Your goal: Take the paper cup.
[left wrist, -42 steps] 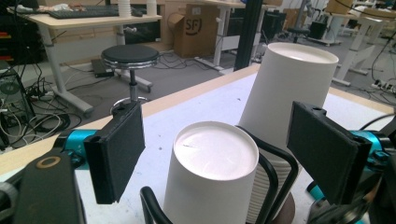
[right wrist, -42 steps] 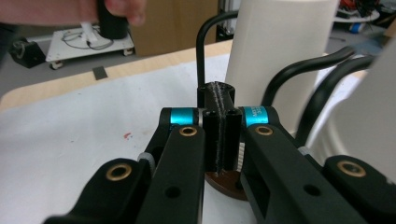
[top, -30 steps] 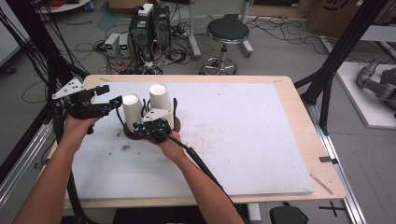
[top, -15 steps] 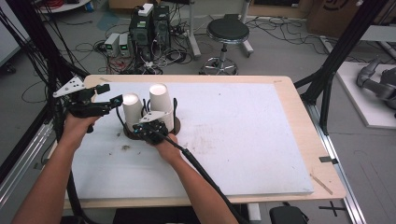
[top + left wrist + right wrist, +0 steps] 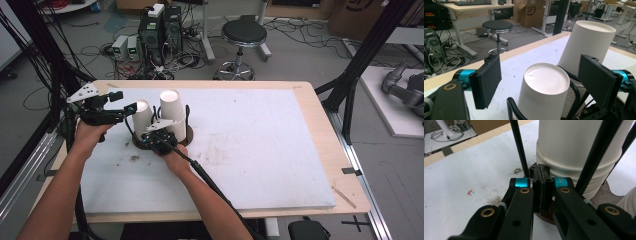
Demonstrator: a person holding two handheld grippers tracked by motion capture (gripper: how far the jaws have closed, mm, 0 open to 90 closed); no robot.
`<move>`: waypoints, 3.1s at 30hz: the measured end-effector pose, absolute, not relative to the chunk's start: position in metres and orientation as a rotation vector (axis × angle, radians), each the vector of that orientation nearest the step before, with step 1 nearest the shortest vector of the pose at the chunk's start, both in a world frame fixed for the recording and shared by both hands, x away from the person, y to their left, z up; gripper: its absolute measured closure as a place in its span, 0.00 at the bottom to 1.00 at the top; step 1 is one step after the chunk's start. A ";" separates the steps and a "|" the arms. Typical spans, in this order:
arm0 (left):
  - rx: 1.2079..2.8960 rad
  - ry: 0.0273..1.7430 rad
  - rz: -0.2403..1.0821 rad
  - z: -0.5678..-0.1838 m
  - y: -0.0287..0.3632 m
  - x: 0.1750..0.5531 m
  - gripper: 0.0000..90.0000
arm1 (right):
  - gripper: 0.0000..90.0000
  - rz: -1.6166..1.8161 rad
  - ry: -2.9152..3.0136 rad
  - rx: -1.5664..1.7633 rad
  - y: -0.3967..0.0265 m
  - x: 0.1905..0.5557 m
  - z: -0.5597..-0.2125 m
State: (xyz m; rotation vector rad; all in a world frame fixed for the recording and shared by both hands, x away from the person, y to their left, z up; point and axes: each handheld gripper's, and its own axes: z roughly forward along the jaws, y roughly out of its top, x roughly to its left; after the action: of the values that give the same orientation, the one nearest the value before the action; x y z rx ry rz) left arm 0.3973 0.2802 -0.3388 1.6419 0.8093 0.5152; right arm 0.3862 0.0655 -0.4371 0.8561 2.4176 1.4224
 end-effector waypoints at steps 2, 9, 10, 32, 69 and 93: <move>1.653 0.811 0.516 -0.340 0.278 0.399 0.22 | 1.00 1.423 2.416 0.859 0.066 0.386 -0.437; 1.704 0.818 0.506 -0.345 0.268 0.404 0.22 | 1.00 1.419 2.424 0.907 0.067 0.387 -0.436; 1.704 0.818 0.506 -0.345 0.268 0.404 0.22 | 1.00 1.416 2.428 0.906 0.067 0.387 -0.436; 1.783 0.827 0.494 -0.354 0.257 0.410 0.37 | 1.00 1.414 2.437 0.898 0.066 0.387 -0.436; 1.606 0.746 0.542 -0.256 0.259 0.368 0.39 | 0.98 1.561 2.444 0.673 0.018 0.376 -0.409; 1.592 0.729 0.464 -0.274 0.234 0.315 0.40 | 0.40 1.607 2.547 0.602 -0.148 0.383 -0.390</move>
State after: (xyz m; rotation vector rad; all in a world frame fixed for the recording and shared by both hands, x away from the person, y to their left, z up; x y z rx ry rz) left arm 0.3152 0.2336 -0.2741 1.5917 0.7294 0.4641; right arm 0.3829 -0.1481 -0.3900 0.6023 2.5470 1.6071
